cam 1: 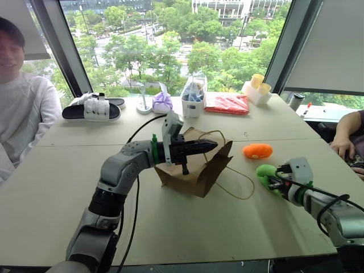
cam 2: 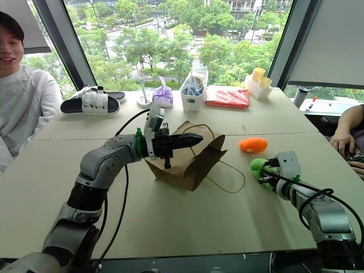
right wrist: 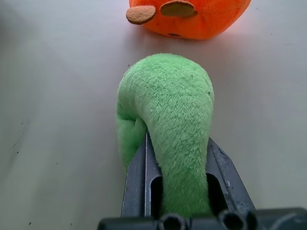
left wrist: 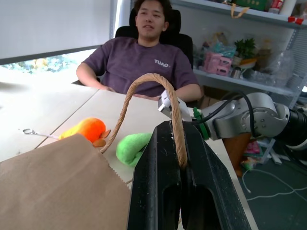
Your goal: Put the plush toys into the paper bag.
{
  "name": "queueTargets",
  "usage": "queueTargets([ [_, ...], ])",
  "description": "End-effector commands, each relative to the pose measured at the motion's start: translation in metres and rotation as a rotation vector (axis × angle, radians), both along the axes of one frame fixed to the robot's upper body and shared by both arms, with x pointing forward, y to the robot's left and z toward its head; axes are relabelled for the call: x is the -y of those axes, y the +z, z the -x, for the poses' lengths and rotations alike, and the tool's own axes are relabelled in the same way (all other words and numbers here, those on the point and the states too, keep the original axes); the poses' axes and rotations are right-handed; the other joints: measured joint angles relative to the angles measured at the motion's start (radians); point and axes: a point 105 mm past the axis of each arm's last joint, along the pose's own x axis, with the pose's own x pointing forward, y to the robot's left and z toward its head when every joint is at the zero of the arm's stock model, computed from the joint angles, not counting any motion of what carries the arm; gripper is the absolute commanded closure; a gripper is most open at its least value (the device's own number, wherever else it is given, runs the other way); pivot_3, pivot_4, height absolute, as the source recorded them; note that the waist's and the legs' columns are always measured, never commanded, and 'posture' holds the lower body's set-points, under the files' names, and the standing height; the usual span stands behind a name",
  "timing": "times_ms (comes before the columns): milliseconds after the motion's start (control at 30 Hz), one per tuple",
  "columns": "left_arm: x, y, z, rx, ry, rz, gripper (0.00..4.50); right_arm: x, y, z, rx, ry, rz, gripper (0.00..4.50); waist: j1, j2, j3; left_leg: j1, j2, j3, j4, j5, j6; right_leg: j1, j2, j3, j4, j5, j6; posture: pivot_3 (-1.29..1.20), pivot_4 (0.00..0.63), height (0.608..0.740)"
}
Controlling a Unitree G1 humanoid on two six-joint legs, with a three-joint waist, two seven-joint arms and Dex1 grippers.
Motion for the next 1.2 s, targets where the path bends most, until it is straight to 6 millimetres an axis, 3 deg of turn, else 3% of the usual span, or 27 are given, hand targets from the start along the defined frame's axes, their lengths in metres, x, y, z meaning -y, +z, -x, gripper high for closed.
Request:
queueTargets([
  [33,-0.003,0.011,0.005,0.049,-0.020,0.017,4.50,0.002,0.041,0.001,0.100,0.070,0.100,4.47,0.001,0.001,0.000,-0.001,0.000,0.000,0.000,0.000,0.000,0.000,0.000,0.000,0.000,0.000,0.000,0.00,0.150,0.740],
  [133,-0.003,0.011,0.005,0.043,-0.036,0.012,4.50,-0.011,0.097,0.005,0.225,0.189,0.077,4.47,-0.001,0.002,0.001,-0.001,-0.001,0.001,0.000,0.000,0.000,-0.001,0.000,0.000,-0.001,0.000,0.000,0.00,0.150,0.740],
  [233,-0.002,0.009,0.001,0.040,-0.039,0.007,4.50,-0.031,0.123,0.016,0.255,0.329,0.046,4.47,-0.004,0.002,0.001,0.000,0.000,0.001,-0.001,0.000,0.001,-0.001,0.000,0.000,0.000,0.000,0.000,0.00,0.150,0.740],
  [367,-0.002,0.016,-0.005,0.046,-0.040,0.041,4.50,-0.080,0.121,0.033,0.188,0.567,-0.011,4.47,-0.001,0.000,0.001,-0.001,0.001,-0.002,-0.001,-0.001,0.001,0.000,0.001,-0.002,-0.001,0.000,0.000,0.00,0.150,0.740],
  [500,0.000,0.021,-0.002,0.055,-0.072,0.049,4.50,-0.107,0.106,0.037,0.141,0.667,-0.018,4.47,-0.001,0.000,0.001,-0.002,0.000,-0.001,0.000,-0.001,0.001,0.000,0.000,-0.002,-0.001,0.000,0.000,0.00,0.150,0.740],
  [767,0.002,0.023,0.005,0.056,-0.093,0.062,4.50,-0.134,0.090,0.023,0.124,0.722,0.000,4.47,-0.001,0.000,0.001,-0.002,0.000,-0.002,0.000,-0.001,0.001,-0.001,-0.001,-0.002,-0.001,0.000,0.000,0.00,0.150,0.740],
  [1033,0.008,0.024,0.010,0.038,-0.114,0.106,4.50,-0.162,0.091,-0.010,0.120,0.772,0.076,4.47,-0.002,0.001,0.001,-0.002,0.000,-0.001,0.000,-0.001,0.001,-0.002,-0.001,-0.002,-0.001,0.000,0.000,0.00,0.150,0.740],
  [1200,0.007,0.028,0.008,0.033,-0.094,0.131,4.50,-0.176,0.085,-0.018,0.117,0.815,0.089,4.47,-0.001,0.001,0.001,-0.002,0.000,-0.002,-0.001,0.000,0.000,-0.003,-0.001,-0.002,-0.001,0.000,0.000,0.00,0.150,0.740],
])
